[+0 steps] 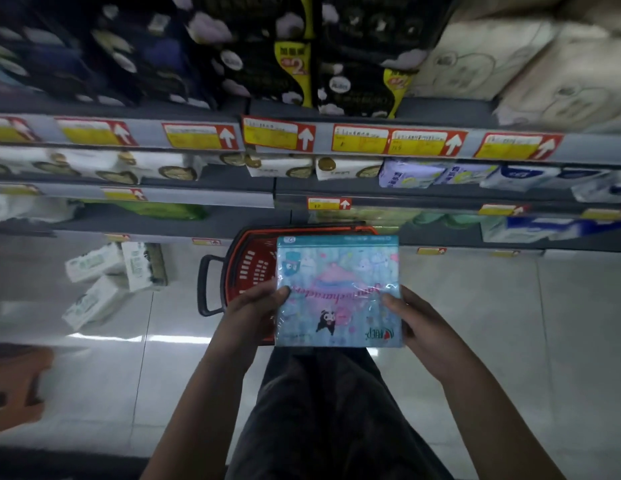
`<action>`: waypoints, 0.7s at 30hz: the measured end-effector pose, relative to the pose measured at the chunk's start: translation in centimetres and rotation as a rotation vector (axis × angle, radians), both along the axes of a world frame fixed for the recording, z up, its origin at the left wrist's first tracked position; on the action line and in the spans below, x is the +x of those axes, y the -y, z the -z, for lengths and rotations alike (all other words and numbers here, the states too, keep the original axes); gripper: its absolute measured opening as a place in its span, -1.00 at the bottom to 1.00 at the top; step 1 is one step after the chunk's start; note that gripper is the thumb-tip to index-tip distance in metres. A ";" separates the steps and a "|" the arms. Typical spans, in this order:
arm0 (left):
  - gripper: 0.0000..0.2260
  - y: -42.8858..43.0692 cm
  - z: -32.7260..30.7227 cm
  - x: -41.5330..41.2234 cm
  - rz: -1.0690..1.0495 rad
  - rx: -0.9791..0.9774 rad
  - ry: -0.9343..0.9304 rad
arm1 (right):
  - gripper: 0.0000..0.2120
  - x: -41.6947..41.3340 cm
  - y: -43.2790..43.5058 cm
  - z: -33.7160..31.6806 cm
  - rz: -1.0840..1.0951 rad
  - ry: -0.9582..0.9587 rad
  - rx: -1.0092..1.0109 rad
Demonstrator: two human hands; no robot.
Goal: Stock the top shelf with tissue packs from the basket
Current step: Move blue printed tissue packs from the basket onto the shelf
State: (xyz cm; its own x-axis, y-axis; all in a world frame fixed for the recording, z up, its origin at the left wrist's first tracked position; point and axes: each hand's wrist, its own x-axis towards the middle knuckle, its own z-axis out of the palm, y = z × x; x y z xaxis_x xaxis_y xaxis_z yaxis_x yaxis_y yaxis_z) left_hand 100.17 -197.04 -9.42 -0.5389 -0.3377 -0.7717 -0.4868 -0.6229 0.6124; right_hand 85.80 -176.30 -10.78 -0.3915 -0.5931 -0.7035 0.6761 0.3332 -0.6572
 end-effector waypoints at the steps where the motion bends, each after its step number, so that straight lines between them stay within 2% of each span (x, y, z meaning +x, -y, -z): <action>1: -0.69 -0.1 -0.8 0.0 -0.001 0.000 -0.004 | -0.31 0.0 -0.1 -0.8 0.001 -0.011 -0.004; 9: -0.59 -0.4 -7.1 0.0 -0.003 -0.087 -0.059 | -0.30 -0.3 -0.7 -7.3 0.018 -0.059 -0.044; 15: -0.62 -0.4 -11.9 0.4 -0.023 -0.106 -0.141 | -0.30 0.0 -0.9 -11.9 0.053 -0.116 -0.101; 19: -0.58 -0.8 -14.4 0.1 -0.035 -0.109 -0.195 | -0.48 -0.9 -1.0 -15.3 0.040 -0.184 -0.124; 21: -0.59 -1.1 -15.6 -0.4 -0.035 -0.121 -0.224 | -0.45 -1.5 -0.9 -16.8 0.064 -0.232 -0.136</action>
State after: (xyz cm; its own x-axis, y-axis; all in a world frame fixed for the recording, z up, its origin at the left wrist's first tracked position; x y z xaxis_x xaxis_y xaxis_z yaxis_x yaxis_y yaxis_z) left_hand 99.73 -195.99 6.18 -0.6782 -0.4416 -0.5874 -0.3102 -0.5526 0.7736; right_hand 84.29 -175.38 6.07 -0.5726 -0.6446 -0.5065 0.5193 0.1929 -0.8325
